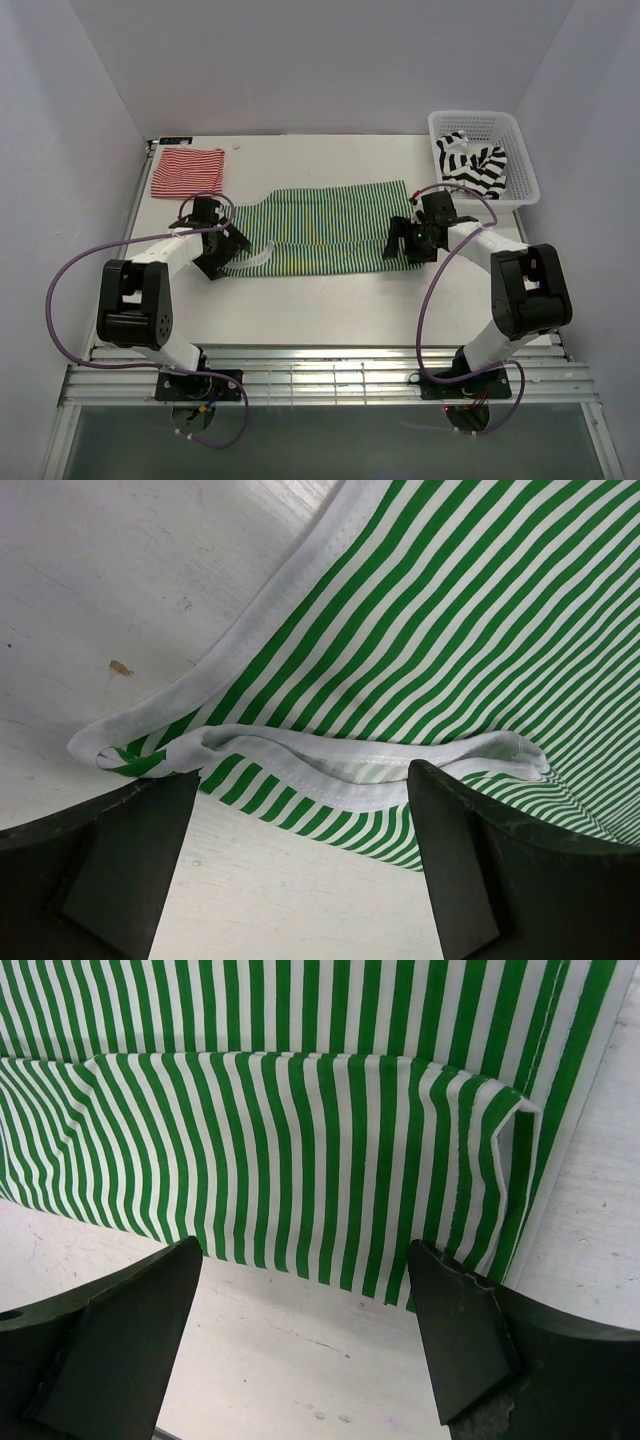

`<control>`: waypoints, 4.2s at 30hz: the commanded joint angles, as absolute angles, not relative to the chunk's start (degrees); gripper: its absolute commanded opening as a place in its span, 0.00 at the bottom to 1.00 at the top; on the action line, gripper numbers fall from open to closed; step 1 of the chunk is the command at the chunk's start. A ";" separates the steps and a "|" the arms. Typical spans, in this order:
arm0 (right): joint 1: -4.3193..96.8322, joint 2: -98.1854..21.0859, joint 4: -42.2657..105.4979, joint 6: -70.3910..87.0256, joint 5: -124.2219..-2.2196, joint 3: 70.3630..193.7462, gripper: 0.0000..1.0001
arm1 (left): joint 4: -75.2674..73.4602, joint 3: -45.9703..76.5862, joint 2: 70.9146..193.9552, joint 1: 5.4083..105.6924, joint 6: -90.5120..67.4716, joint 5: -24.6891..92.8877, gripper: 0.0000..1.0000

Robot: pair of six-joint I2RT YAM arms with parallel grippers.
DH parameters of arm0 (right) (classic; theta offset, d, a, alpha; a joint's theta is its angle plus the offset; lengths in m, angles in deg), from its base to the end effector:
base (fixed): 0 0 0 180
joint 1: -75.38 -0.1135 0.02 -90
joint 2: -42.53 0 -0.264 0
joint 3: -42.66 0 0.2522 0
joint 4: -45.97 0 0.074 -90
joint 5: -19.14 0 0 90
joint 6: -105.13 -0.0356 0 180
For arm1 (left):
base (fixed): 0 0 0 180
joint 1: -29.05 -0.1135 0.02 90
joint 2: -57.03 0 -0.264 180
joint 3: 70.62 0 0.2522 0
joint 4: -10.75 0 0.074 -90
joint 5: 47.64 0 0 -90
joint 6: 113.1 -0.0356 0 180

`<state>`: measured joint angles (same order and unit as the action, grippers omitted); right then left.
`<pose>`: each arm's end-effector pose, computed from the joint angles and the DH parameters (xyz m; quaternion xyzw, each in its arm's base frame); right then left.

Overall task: Fold and stack the tank tops
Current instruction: Fold the tank top

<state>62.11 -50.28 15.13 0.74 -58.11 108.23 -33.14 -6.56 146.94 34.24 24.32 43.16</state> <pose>0.3045 0.0799 0.1695 -0.0212 0.9558 0.1690 0.2398 0.2834 -0.0252 0.1647 -0.3558 0.9179 -0.0718 0.1607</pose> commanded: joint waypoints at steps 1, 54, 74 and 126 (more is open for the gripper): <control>62.38 -50.20 15.60 0.90 -58.47 103.98 0.90 | -37.72 -10.63 150.02 33.45 25.14 43.59 0.98; 62.38 -56.96 7.16 7.13 -58.73 135.26 0.90 | -43.18 38.07 180.42 40.65 3.27 35.86 0.83; 62.46 -60.47 7.16 6.87 -61.63 136.75 0.90 | -42.56 36.13 181.74 41.36 3.09 38.67 0.20; 62.02 -83.51 12.17 5.90 -78.59 153.45 0.08 | -40.27 39.99 184.56 41.44 1.07 37.97 0.00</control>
<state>62.24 -84.49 11.33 5.04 -76.71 153.08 -40.63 38.73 182.37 41.17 2.33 36.32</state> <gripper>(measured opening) 0.081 0.153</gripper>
